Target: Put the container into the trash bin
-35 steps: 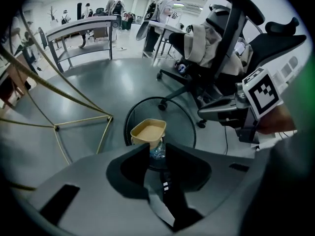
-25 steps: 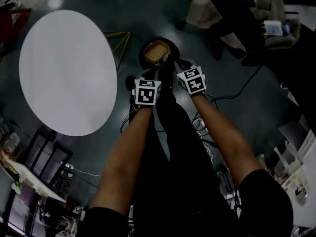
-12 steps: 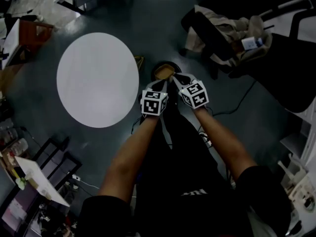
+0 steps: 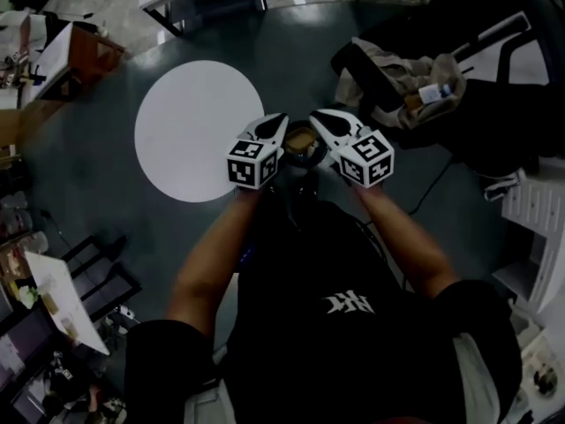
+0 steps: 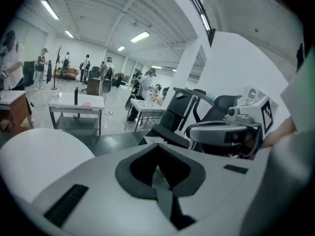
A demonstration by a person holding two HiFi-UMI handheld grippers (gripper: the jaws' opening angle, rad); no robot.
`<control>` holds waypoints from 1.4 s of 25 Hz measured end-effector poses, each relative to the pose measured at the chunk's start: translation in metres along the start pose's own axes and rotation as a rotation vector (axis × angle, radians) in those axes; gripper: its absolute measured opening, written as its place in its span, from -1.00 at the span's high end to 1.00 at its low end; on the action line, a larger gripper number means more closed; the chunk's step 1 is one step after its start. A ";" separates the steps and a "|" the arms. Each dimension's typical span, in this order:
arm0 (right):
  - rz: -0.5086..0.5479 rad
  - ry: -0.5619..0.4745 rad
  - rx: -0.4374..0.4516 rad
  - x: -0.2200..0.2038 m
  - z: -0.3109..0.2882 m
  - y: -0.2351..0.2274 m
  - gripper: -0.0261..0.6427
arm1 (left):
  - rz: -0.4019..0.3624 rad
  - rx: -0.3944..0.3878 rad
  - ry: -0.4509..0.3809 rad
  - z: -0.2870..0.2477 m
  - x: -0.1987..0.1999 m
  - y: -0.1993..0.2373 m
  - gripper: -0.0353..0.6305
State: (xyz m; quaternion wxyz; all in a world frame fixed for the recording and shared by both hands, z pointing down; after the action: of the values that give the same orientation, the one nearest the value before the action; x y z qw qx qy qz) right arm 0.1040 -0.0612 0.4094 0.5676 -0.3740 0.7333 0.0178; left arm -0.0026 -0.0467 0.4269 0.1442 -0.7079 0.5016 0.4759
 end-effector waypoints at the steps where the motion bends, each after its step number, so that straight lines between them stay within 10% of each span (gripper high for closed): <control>1: 0.012 -0.023 0.021 0.012 0.004 0.010 0.78 | -0.012 -0.011 -0.030 0.014 0.011 -0.001 0.88; 14: 0.142 -0.318 0.409 0.139 0.037 0.142 0.79 | -0.013 0.039 -0.511 0.230 0.108 -0.009 0.88; 35: 0.229 -0.152 0.809 0.066 0.031 0.358 0.80 | 0.003 0.167 -0.561 0.451 -0.017 -0.039 0.88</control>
State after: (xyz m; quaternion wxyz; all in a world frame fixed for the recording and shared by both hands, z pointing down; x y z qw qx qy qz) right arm -0.0793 0.1749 0.2000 0.7153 -0.0352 0.6741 -0.1808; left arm -0.2094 0.2881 0.2023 0.3344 -0.5338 0.4806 0.6101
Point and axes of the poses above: the fingertips, and each gripper's own axes: z backward along the fingers, y to its left, x out of its top, the point moved 4 cm from there along z, backward along the fingers, and after that the axes turned 6 degrees about -z, right-handed, at the moved point
